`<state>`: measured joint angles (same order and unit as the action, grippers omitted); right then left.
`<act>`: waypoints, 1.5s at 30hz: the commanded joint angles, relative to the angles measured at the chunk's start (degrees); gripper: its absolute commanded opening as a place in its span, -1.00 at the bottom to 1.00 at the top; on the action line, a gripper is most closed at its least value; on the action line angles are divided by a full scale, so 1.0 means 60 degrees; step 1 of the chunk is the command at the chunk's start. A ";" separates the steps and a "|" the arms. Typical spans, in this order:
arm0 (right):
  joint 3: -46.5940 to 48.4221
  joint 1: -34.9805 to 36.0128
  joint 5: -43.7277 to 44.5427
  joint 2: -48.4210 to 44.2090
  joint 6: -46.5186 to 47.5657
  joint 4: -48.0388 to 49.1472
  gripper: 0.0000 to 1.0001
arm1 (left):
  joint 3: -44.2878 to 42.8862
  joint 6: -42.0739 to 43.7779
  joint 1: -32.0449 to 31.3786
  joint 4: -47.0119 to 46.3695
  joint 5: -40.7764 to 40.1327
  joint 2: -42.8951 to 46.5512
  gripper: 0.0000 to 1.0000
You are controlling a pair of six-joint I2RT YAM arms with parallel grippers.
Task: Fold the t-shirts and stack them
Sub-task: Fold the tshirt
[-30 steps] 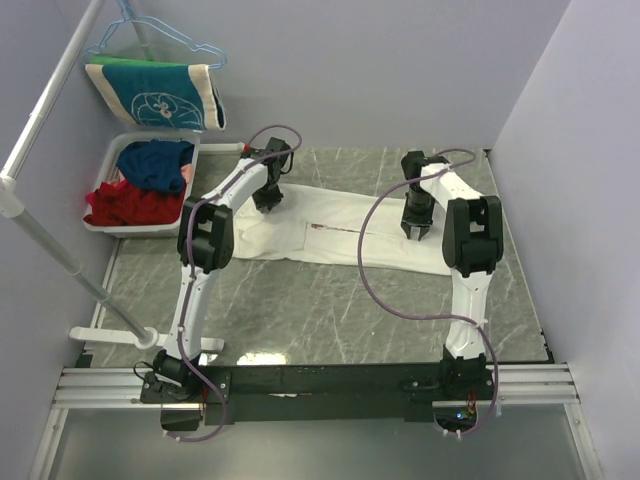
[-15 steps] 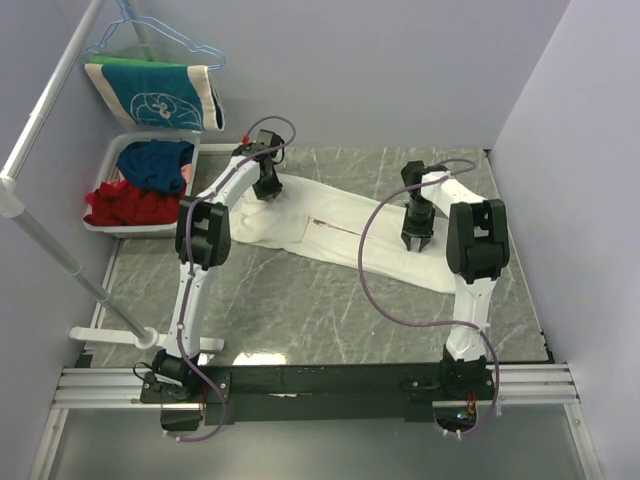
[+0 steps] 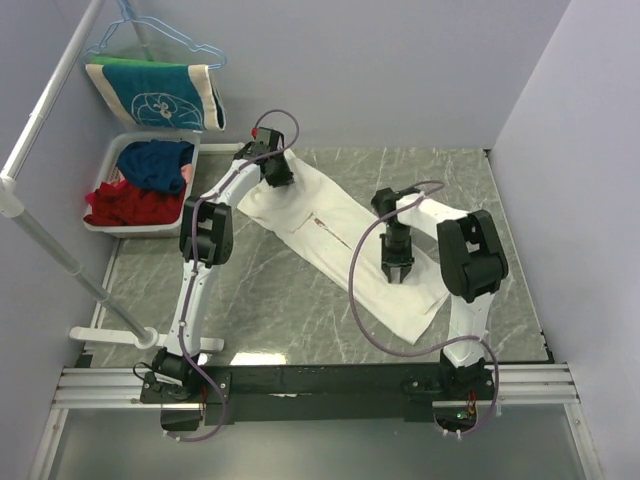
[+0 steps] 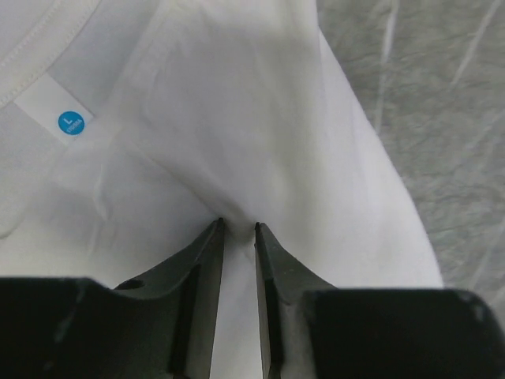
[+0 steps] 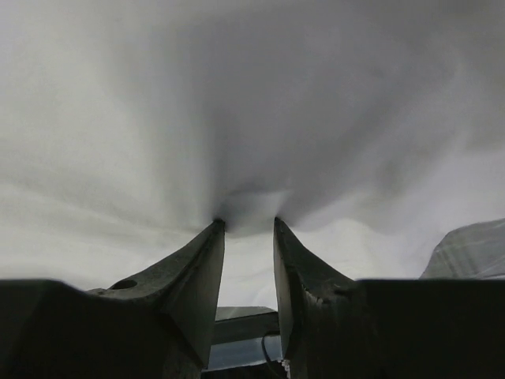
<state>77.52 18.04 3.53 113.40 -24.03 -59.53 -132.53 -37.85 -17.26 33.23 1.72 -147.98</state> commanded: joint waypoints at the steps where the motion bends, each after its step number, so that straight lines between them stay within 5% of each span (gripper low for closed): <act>1: -0.0511 0.0815 -0.1055 -0.0502 -0.0520 0.0354 -0.22 | -0.0309 -0.0635 -0.0010 -0.1815 0.1850 -0.0384 -0.44; 14: 0.0218 0.3334 -0.1642 -0.0181 -0.0668 0.0678 -0.26 | -0.0265 -0.2627 -0.0039 -0.6561 0.4911 -0.1132 -0.46; 21: 0.1596 0.4316 -0.1672 0.0844 -0.0389 0.0605 -0.28 | -0.0630 -0.3244 -0.0375 -0.8161 0.5821 -0.1586 -0.14; 26: 0.2139 0.4624 -0.1790 0.1007 -0.0272 0.0693 -0.30 | -0.0006 -0.2543 -0.0522 -0.7781 0.5706 -0.0988 -0.19; 31: 0.2125 0.4596 -0.0664 0.0349 -0.0346 0.0620 -0.30 | 0.1666 -0.0873 -0.0493 -0.6655 0.4085 0.1279 -0.21; 36: 0.2110 0.4566 0.0669 -0.0180 -0.0126 0.0560 -0.21 | 0.1990 0.0505 -0.0449 -0.4033 0.2500 0.2673 -0.30; 40: 0.2007 0.4508 0.1110 0.0170 0.0152 0.0970 0.32 | 0.2546 0.1150 -0.0464 -0.2597 0.0715 0.3510 -0.39; 45: 0.2110 0.4478 0.0936 0.0785 0.0693 0.1746 0.46 | 0.3790 0.1313 -0.0449 -0.1629 -0.0257 0.4752 -0.53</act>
<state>88.29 45.34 7.25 115.81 -23.00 -53.58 -115.02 -33.61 -19.81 15.38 7.99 -125.16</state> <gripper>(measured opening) 0.722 0.249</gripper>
